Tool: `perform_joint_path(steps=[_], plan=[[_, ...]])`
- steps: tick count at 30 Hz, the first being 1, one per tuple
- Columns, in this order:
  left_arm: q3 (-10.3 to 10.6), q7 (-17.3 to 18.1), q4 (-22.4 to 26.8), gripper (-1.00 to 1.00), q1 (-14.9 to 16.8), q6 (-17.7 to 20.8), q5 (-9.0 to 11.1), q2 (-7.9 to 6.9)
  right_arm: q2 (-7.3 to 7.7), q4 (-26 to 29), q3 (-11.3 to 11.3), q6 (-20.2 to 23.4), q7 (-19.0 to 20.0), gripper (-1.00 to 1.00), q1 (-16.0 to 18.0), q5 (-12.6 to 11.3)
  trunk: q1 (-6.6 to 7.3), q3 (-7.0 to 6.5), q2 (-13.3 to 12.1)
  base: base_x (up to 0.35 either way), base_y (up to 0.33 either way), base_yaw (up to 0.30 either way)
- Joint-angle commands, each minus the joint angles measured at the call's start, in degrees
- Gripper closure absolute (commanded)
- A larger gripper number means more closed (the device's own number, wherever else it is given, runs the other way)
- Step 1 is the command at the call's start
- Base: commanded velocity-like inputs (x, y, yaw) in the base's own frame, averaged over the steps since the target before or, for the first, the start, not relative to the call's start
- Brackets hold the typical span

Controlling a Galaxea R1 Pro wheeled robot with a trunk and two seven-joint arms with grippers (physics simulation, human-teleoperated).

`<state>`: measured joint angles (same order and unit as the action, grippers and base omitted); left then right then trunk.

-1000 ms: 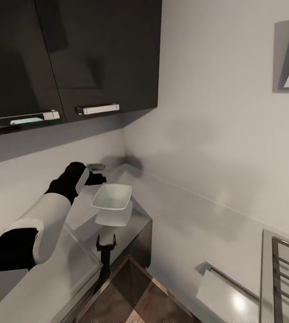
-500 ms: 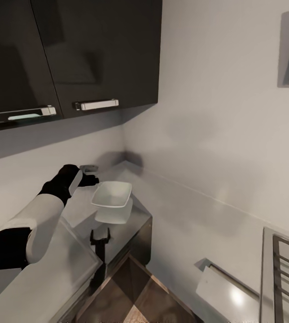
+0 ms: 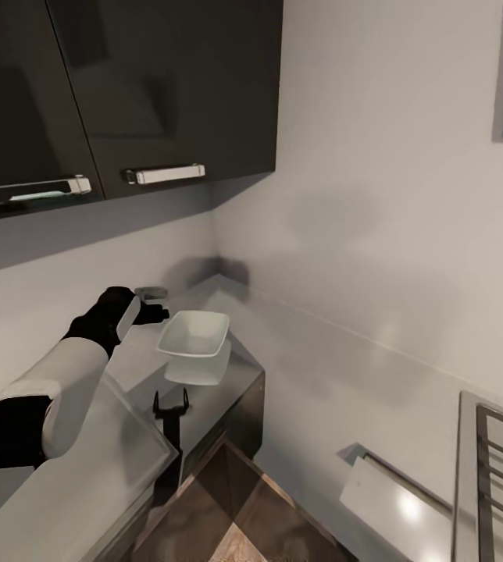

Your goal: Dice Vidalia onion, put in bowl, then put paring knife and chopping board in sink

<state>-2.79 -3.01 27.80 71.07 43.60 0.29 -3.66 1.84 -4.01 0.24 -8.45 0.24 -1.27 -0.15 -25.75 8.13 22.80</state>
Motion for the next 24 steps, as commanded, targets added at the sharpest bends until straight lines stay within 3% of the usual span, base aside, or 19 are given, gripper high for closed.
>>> perform_joint_path(steps=[1, 24], plan=[[-0.2, -0.2, 0.1, -1.0, 0.0, 0.3, 0.1, 0.04, 0.01, -0.1, 0.0, -0.3, 0.0, -1.0, 0.0, 0.0, -0.03, 0.2, 0.1, 0.0, 0.0, 0.0], [-0.2, -0.2, 0.0, -1.0, 0.0, 0.3, 0.1, 0.06, 0.01, -0.1, 0.0, -0.3, 0.0, -1.0, 0.0, 0.0, -0.03, 2.34, 0.1, 0.0, 0.0, 0.0]])
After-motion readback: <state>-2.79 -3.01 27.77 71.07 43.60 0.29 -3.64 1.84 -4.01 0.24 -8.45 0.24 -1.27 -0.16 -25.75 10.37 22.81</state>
